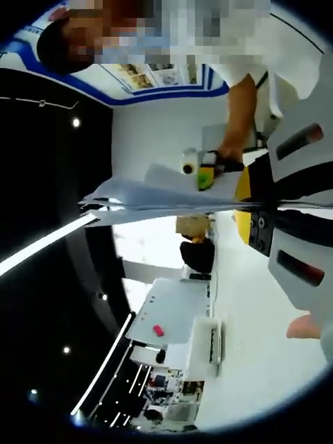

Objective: Organize the stack of printing papers by aligning and flattening the scattered papers on the table

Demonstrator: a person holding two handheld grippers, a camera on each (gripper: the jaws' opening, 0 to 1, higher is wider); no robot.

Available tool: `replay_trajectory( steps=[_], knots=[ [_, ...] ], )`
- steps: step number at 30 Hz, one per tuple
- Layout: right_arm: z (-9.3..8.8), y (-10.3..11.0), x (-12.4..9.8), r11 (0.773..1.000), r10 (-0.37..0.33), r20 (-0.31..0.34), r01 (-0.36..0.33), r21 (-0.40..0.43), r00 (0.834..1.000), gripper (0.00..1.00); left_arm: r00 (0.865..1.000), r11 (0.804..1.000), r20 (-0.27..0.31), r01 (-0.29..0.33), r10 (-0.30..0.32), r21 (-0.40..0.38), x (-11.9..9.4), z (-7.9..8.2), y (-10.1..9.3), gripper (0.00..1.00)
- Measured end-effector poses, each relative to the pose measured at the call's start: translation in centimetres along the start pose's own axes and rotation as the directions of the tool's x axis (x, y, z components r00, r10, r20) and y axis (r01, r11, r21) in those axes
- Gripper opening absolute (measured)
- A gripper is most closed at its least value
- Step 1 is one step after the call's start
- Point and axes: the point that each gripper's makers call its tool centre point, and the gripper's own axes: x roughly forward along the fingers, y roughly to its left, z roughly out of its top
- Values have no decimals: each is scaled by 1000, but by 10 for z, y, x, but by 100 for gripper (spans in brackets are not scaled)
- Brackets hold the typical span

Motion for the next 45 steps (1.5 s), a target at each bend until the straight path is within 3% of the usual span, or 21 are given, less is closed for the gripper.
replay_trajectory(
  steps=[2, 3, 7, 8, 9, 13, 14, 18, 22, 24, 27, 30, 31, 33, 34, 35, 37, 39, 42, 43, 45],
  knots=[
    [1, 1, 0, 1000, 8, -2, -8, -9, 1000, 26, 1000, 1000, -1, -6, 6, 18, -1, 0, 1, 6],
    [4, 2, 1, 999, 13, 9, -12, -42, 1000, 28, 1000, 1000, 5, 5, -6, 19, -2, 1, 0, 6],
    [-9, 2, -1, 1000, 27, -12, -27, -4, 1000, 24, 999, 999, 22, 29, -30, 40, -5, 1, -5, 6],
    [-15, 3, -4, 999, 37, -18, -37, 2, 999, 16, 999, 998, 31, 34, -36, 50, -6, 0, -8, 6],
    [-23, 3, -6, 999, 39, -40, -39, 2, 998, 0, 998, 997, 40, 47, -49, 58, -8, 1, -11, 6],
    [-39, 0, -9, 999, 39, -90, -40, -13, 995, 0, 995, 995, 55, 79, -83, 66, -11, 2, -17, 7],
    [-22, 15, -13, 993, 108, -67, -112, -46, 992, 0, 996, 995, 52, 75, -78, 61, -13, 6, -16, 9],
    [-7, 18, -15, 990, 107, -99, -115, -77, 989, 0, 998, 995, 54, 38, -44, 95, -11, 14, -14, 29],
    [10, 26, -14, 984, 141, -160, -157, -87, 977, 0, 997, 993, 25, 71, -74, 98, -4, 28, -17, 31],
    [14, 30, -12, 981, 161, -197, -179, -76, 967, 0, 997, 992, 21, 74, -76, 100, 2, 32, -18, 30],
    [18, 33, -7, 980, 171, -246, -190, -58, 954, 0, 996, 992, 37, 79, -83, 93, 9, 42, -18, 6],
    [20, 33, -5, 982, 167, -252, -185, -49, 953, 0, 990, 993, 80, 119, -118, -10, 12, 50, -25, 6],
    [20, 34, -5, 982, 162, -250, -180, -52, 955, 1, 987, 992, 121, 115, -109, -45, 13, 56, -23, 6],
    [21, 33, -3, 985, 152, -211, -166, -50, 966, 21, 986, 995, 145, 94, -87, -41, 11, 57, -21, 5],
    [19, 30, -3, 987, 130, -184, -145, -75, 974, 27, 978, 997, 197, 71, -69, -2, 9, 61, -21, 5],
    [9, 19, -7, 995, 62, -140, -72, -71, 988, 27, 960, 997, 275, 73, -59, -39, 1, 73, -19, 5],
    [-4, 11, -13, 999, 10, -91, -14, -35, 996, 26, 936, 997, 350, 64, -43, -48, -9, 90, -15, 5],
    [-10, 5, -19, 999, -36, -44, 35, -18, 998, 27, 921, 996, 388, 68, -40, -59, -17, 103, -12, 5],
    [-14, -6, -24, 992, -100, 147, 86, 96, 984, 26, 883, 996, 469, 71, -39, -52, -25, 135, -10, 5],
    [-14, -13, -24, 981, -143, 197, 113, 156, 970, 26, 877, 996, 479, 77, -45, -46, -24, 143, -11, 5],
    [-16, -9, -18, 974, -116, 255, 61, 216, 960, 26, 874, 997, 484, 68, -46, -26, -21, 156, -11, 5]
  ],
)
